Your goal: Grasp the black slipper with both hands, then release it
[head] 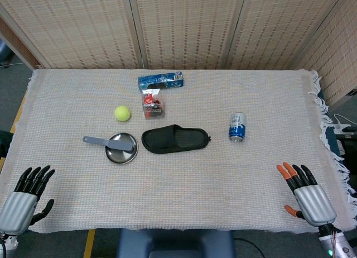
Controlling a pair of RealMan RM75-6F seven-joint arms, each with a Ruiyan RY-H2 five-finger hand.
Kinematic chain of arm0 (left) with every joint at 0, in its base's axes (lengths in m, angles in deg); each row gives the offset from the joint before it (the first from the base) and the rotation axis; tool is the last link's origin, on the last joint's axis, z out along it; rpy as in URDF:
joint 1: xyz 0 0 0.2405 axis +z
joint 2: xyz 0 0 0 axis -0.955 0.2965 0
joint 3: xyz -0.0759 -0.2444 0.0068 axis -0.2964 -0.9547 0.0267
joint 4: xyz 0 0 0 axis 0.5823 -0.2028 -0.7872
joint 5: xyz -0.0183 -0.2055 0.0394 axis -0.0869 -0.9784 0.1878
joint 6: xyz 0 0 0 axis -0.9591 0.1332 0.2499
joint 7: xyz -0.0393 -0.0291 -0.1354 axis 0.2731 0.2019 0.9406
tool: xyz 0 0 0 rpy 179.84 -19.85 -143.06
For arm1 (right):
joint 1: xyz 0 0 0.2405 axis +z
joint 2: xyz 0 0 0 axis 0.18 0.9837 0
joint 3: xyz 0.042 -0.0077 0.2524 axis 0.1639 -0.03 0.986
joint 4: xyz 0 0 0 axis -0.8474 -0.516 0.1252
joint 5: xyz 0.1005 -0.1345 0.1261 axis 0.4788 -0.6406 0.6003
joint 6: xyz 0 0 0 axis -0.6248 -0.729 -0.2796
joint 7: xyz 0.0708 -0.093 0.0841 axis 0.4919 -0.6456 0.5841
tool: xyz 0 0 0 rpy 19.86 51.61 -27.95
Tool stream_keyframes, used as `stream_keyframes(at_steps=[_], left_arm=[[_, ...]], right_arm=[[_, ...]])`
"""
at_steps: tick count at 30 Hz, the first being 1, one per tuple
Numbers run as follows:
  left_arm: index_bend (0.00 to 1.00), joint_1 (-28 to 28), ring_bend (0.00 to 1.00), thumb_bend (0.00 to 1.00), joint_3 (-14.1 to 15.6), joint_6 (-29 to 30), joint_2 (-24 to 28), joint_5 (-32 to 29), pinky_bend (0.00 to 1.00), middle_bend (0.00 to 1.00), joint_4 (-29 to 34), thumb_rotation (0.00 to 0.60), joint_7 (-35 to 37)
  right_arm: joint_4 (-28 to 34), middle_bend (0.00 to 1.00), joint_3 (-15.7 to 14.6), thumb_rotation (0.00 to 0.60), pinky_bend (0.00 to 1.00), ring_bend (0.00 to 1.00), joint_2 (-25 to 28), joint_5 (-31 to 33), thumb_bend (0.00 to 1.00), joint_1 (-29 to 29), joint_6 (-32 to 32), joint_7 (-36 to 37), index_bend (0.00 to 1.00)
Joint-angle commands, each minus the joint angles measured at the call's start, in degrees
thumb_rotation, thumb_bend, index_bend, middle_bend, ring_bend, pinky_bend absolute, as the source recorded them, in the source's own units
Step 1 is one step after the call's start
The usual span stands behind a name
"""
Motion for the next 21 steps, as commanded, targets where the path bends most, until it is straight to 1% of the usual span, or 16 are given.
stream_keyframes(at_steps=[1,3,4,6,7,9,10,11,12,13,14,16,18,19,21], left_arm=[[0.00,-0.04,0.00,0.39,-0.01,-0.18,-0.03,-0.12,0.04,0.00,0.10,0.600,-0.12],[0.00,-0.36,0.00,0.39,0.00,-0.73,-0.25,-0.11,0.05,0.00,0.03,0.600,-0.07],[0.00,-0.74,0.00,0.39,-0.07,-1.38,-0.43,-0.23,0.08,0.00,0.03,0.600,0.11],[0.00,-2.13,0.00,0.39,-0.56,-3.11,-1.13,-0.29,0.16,0.00,-0.26,0.600,0.61],[0.00,-3.21,0.00,0.39,-1.02,-4.68,-1.45,-0.71,0.22,0.00,-0.56,0.600,0.91],[0.00,-3.84,0.01,0.39,-1.26,-5.76,-1.55,-1.12,0.28,0.00,-0.64,0.600,1.05],[0.00,-4.18,0.01,0.39,-1.36,-6.35,-1.58,-1.31,0.30,0.00,-0.66,0.600,1.10],[0.00,-5.01,0.05,0.39,-1.64,-7.82,-1.61,-1.83,0.35,0.00,-0.64,0.600,1.18],[0.01,-9.34,0.09,0.39,-4.07,-13.73,-2.57,-3.86,0.40,0.01,-1.08,0.600,-0.07],[0.02,-11.99,0.18,0.39,-5.99,-17.16,-4.18,-5.67,0.50,0.03,-1.72,0.600,-1.97],[0.04,-13.43,0.27,0.39,-6.98,-18.83,-5.36,-6.60,0.61,0.06,-2.11,0.600,-3.51],[0.09,-15.88,0.50,0.39,-8.44,-21.59,-7.87,-8.25,0.83,0.15,-2.94,0.600,-5.93],[0.11,-17.82,0.63,0.39,-9.19,-24.75,-9.55,-10.21,0.94,0.17,-3.71,0.600,-7.72],[0.12,-19.07,0.68,0.39,-9.69,-27.08,-10.52,-11.90,0.98,0.15,-4.09,0.600,-8.63],[0.13,-20.88,0.73,0.39,-10.51,-29.84,-12.16,-14.10,1.00,0.14,-5.34,0.600,-10.35]], right_arm=[[-0.11,0.00,0.08,0.600,0.00,0.00,-0.10,0.05,0.05,0.02,0.56,0.13,0.00],[-0.17,0.00,0.19,0.600,0.00,0.00,-0.10,0.14,0.05,0.02,0.84,0.12,0.00],[-0.30,0.00,0.32,0.600,0.00,0.00,-0.18,0.25,0.05,0.00,0.98,-0.10,0.00],[-0.42,0.00,0.66,0.600,0.00,0.00,-0.38,0.86,0.05,-0.11,1.18,-0.65,0.00],[-0.56,0.00,0.84,0.600,0.00,0.00,-0.53,1.09,0.05,-0.14,1.26,-1.07,0.00],[-0.68,0.00,0.95,0.600,0.00,0.00,-0.66,1.19,0.05,-0.16,1.30,-1.35,0.00],[-0.75,0.00,1.01,0.600,0.00,0.00,-0.73,1.24,0.05,-0.16,1.31,-1.51,0.00],[-0.96,0.00,1.13,0.600,0.00,0.00,-0.89,1.34,0.05,-0.16,1.36,-1.88,0.00],[-1.65,0.00,1.34,0.600,0.00,0.00,-1.57,2.11,0.05,0.03,2.40,-2.81,0.00],[-1.99,0.00,1.59,0.600,0.00,0.00,-2.00,2.82,0.05,0.27,3.21,-3.12,0.00],[-2.24,0.00,1.80,0.600,0.00,0.00,-2.30,3.28,0.05,0.38,3.65,-3.47,0.00],[-2.54,0.00,2.13,0.600,0.00,0.00,-2.80,4.07,0.05,0.52,4.36,-4.00,0.00],[-2.60,0.00,2.30,0.600,0.00,0.00,-2.98,4.51,0.05,0.66,4.95,-4.00,0.00],[-2.66,0.00,2.38,0.600,0.00,0.00,-3.04,4.70,0.05,0.72,5.20,-3.89,0.00],[-2.71,0.00,2.53,0.600,0.00,0.00,-3.05,4.96,0.05,0.77,5.44,-3.78,0.00]])
